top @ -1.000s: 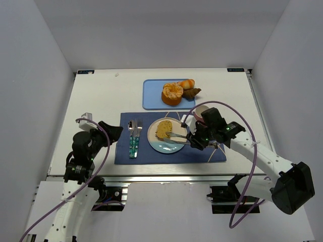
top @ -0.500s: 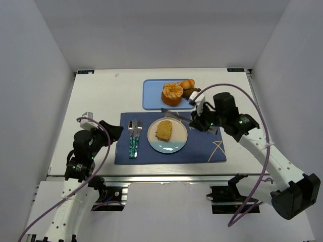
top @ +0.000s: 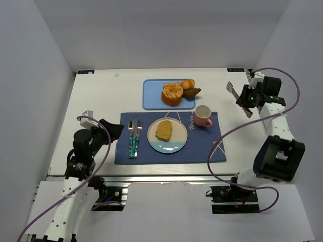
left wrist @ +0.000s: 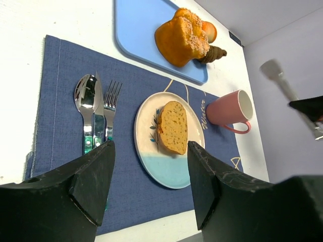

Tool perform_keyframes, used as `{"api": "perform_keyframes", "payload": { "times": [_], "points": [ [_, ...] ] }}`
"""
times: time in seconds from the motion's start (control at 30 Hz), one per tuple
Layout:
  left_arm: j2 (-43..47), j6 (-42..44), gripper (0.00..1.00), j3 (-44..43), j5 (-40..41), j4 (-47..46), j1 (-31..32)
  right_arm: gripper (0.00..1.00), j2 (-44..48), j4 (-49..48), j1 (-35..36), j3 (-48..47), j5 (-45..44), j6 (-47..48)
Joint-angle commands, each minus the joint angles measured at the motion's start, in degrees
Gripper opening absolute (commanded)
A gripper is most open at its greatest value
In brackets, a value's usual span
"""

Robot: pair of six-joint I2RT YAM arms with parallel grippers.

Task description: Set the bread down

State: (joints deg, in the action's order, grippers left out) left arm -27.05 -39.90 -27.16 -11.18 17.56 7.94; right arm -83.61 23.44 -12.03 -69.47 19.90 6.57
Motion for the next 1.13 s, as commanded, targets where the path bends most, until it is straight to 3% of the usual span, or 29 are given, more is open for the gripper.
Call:
{"api": "perform_keyframes", "payload": {
  "times": [0.0,0.1,0.17,0.3,0.5,0.57,0.7,0.97,1.1],
  "points": [
    [-0.63,-0.09,0.69,-0.18,-0.95,-1.83,-0.30,0.00,-3.04,-2.69,-1.59,3.01,-3.64,3.18],
    [-0.99,0.00,0.69,-0.26,-1.21,-2.09,-0.21,0.00,-5.94,-5.50,-2.12,6.01,-6.45,4.76],
    [-1.43,0.00,0.69,-0.09,-1.30,-2.35,-0.21,0.05,-8.22,-7.00,-2.12,8.38,-8.38,5.12],
    [-2.13,0.00,0.69,-0.35,-1.56,-2.71,-0.21,0.32,-12.61,-7.80,-2.12,10.23,-11.19,7.57],
    [-2.39,0.00,0.69,-0.18,-1.83,-3.32,-0.30,0.54,-16.14,-5.60,-2.12,12.08,-12.17,10.57],
    [-2.40,0.08,0.69,-0.26,-1.83,-3.32,-0.21,0.62,-15.79,-4.90,-2.21,12.17,-12.60,11.01],
    [-2.40,0.44,0.69,-0.70,-1.48,-2.80,-0.30,0.89,-10.10,-3.06,-3.26,11.12,-10.50,12.59],
    [-2.66,0.08,0.70,-0.53,-2.09,-3.41,-0.21,0.89,-1.21,1.87,-3.70,0.40,-5.50,8.47],
    [-2.75,0.17,0.70,-0.97,-2.09,-3.32,-0.21,0.89,0.20,-0.05,-3.61,-4.17,7.29,4.79]
  ]
}}
